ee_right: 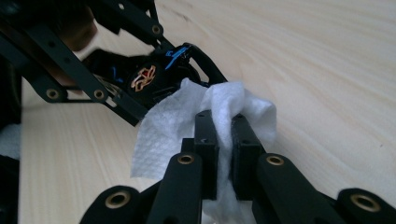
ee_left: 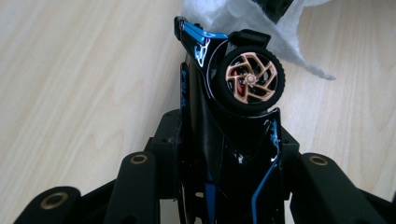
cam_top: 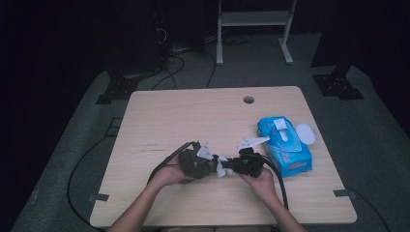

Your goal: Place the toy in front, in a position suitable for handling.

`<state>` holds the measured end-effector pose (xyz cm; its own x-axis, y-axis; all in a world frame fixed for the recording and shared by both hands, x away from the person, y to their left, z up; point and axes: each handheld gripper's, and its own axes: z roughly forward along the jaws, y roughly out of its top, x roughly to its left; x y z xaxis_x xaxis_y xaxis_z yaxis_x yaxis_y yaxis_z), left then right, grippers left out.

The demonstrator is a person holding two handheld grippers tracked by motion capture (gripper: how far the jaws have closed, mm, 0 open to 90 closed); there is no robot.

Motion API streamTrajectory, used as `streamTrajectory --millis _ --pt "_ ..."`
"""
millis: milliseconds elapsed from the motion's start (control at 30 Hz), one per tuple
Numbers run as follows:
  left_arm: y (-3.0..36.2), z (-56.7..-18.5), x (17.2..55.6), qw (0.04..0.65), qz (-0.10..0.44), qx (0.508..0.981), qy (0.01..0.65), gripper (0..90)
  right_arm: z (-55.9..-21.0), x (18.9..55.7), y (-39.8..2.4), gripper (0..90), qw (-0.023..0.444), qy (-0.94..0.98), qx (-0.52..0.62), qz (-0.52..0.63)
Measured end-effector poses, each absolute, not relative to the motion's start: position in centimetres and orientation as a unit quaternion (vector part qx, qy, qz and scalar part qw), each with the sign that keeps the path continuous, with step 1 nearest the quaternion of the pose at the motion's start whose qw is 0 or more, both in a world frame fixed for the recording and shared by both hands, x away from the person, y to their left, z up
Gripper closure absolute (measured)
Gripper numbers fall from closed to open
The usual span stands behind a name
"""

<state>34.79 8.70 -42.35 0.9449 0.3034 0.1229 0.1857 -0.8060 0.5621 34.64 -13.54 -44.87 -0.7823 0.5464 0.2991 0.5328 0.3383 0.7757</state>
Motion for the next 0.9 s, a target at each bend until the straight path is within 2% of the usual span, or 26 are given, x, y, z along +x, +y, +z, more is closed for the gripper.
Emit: streamTrajectory --millis 33,133,167,367,533,900 --pt "9.1 -41.9 34.7 0.313 0.101 0.935 0.131 57.3 -44.3 34.5 -14.0 83.1 0.0 0.806 0.33 0.492" --pt "9.5 -41.5 34.5 0.339 0.103 0.926 0.13 57.2 -43.4 34.4 -14.3 83.1 -0.005 0.796 0.326 0.51" --pt "9.7 -41.1 34.3 0.362 0.109 0.917 0.128 57.2 -42.3 34.1 -14.4 83.0 0.003 0.793 0.317 0.521" --pt "10.0 -40.4 33.6 0.41 0.117 0.895 0.13 57.2 -39.1 33.0 -14.0 83.1 0.042 0.796 0.281 0.535" --pt "10.5 -40.7 33.4 0.436 0.114 0.883 0.132 57.3 -37.9 32.1 -12.8 83.1 0.075 0.807 0.26 0.525" --pt "12.2 -40.9 32.9 0.451 0.121 0.873 0.14 57.3 -37.9 32.6 -12.0 83.1 0.059 0.809 0.256 0.526"
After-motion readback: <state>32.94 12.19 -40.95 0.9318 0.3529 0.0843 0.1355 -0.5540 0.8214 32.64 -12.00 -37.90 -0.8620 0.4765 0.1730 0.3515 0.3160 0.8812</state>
